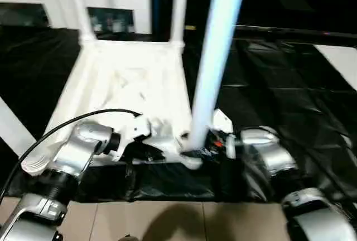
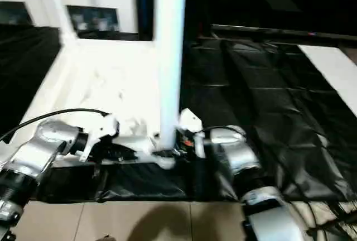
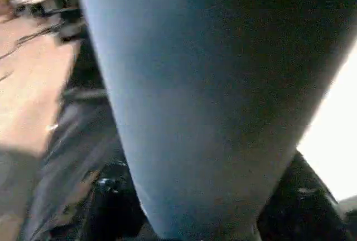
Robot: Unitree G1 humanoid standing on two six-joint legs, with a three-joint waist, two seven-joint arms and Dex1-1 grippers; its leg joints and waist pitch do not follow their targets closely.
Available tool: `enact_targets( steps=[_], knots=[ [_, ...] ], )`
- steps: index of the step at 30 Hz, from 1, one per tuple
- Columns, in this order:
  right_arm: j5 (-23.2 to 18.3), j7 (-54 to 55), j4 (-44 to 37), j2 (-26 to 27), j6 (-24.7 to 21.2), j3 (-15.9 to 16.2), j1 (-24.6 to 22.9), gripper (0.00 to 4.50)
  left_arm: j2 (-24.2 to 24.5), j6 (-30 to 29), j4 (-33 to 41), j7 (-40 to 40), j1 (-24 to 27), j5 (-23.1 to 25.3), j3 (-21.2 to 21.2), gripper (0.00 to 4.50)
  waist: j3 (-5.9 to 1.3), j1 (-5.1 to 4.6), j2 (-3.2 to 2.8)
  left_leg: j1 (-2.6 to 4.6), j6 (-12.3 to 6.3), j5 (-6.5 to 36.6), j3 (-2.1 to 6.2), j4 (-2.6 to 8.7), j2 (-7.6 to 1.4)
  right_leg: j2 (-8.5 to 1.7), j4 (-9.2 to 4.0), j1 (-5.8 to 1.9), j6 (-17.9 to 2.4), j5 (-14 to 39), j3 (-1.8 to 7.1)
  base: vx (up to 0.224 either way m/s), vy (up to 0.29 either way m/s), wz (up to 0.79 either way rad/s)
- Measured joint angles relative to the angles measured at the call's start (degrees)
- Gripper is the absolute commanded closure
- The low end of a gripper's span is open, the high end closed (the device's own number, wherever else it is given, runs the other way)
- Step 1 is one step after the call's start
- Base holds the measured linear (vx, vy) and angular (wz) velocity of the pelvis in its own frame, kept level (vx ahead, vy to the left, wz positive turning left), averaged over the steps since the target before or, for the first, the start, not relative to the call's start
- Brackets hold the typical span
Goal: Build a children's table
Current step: Rotate leg to tighten
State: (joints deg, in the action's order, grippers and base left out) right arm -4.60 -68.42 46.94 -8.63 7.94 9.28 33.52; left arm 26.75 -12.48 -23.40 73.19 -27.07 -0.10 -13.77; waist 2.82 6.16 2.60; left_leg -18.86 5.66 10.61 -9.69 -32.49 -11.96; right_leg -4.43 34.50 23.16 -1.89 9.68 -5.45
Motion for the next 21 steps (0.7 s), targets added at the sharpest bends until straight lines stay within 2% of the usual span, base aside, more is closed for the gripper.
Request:
enact_targets(
  steps=[7, 10, 12, 13, 14, 15, 17, 21],
  knots=[
    [1.6, 29.2, 5.5, 7.3, 1.4, -4.8, 2.0, 2.53, -6.1, -7.2, 4.9, -14.8, 1.9, 3.2, 2.4, 4.5, -0.01, -2.33, 0.06, 0.26, 0.04, 0.0, 0.03, -0.02, 0.05, 0.0, -0.05, 0.0, 0.0, 0.0, -0.01, 0.0, 0.0, 0.0],
    [2.3, 36.3, 6.4, 9.5, 1.1, -6.2, 2.8, 2.53, -7.8, -9.2, 6.8, -18.5, 2.4, 4.4, 2.2, 4.5, -0.06, -2.79, 0.21, 0.26, 0.05, 0.0, 0.03, 0.15, 0.07, 0.01, -0.04, 0.03, 0.0, 0.0, -0.01, 0.0, 0.0, 0.0],
    [2.7, 38.0, 6.8, 9.9, 1.2, -6.4, 3.1, 2.53, -8.1, -9.7, 7.3, -19.5, 2.5, 4.5, 2.2, 4.5, -0.08, -2.8, 0.25, 0.26, 0.05, 0.0, 0.03, 0.27, 0.07, 0.02, -0.06, 0.04, 0.0, 0.0, -0.02, 0.0, 0.0, 0.0],
    [3.0, 38.9, 7.3, 10.2, 1.5, -6.4, 3.5, 2.19, -8.3, -9.8, 7.4, -20.0, 2.6, 4.5, 2.2, 4.5, -0.08, -2.84, 0.24, 0.25, 0.05, 0.0, 0.01, 0.34, 0.07, 0.02, -0.07, 0.09, 0.0, 0.0, -0.02, 0.0, 0.0, 0.0],
    [3.0, 39.4, 7.6, 10.4, 1.7, -6.5, 3.7, 2.19, -8.3, -10.0, 7.6, -20.3, 2.6, 4.6, 2.2, 4.5, -0.08, -2.85, 0.24, 0.25, 0.05, 0.0, 0.0, 0.38, 0.07, 0.02, -0.08, 0.1, 0.0, 0.0, -0.02, 0.0, 0.0, 0.0],
    [3.0, 39.5, 7.8, 10.4, 1.8, -6.5, 3.8, 1.84, -8.3, -10.0, 7.7, -20.4, 2.7, 4.6, 2.2, 4.5, -0.08, -2.86, 0.23, 0.25, 0.05, 0.0, 0.0, 0.39, 0.07, 0.03, -0.08, 0.1, 0.0, 0.0, -0.02, 0.0, 0.0, 0.0],
    [2.3, 39.1, 8.3, 10.8, 2.1, -7.1, 3.9, 1.82, -8.4, -10.0, 7.8, -20.5, 2.6, 4.8, 2.2, 4.5, -0.07, -2.95, 0.23, 0.24, 0.05, 0.0, -0.01, 0.38, 0.07, 0.03, -0.09, 0.1, 0.0, 0.0, -0.01, 0.0, 0.0, 0.0],
    [1.9, 34.2, 8.0, 9.7, 2.2, -7.1, 3.9, 1.36, -8.1, -9.3, 7.5, -19.4, 2.5, 4.8, 2.1, 4.5, -0.06, -2.89, 0.22, 0.17, 0.04, 0.0, 0.0, 0.38, 0.08, 0.03, -0.15, 0.11, 0.0, 0.0, -0.01, 0.0, 0.0, 0.0]
  ],
)
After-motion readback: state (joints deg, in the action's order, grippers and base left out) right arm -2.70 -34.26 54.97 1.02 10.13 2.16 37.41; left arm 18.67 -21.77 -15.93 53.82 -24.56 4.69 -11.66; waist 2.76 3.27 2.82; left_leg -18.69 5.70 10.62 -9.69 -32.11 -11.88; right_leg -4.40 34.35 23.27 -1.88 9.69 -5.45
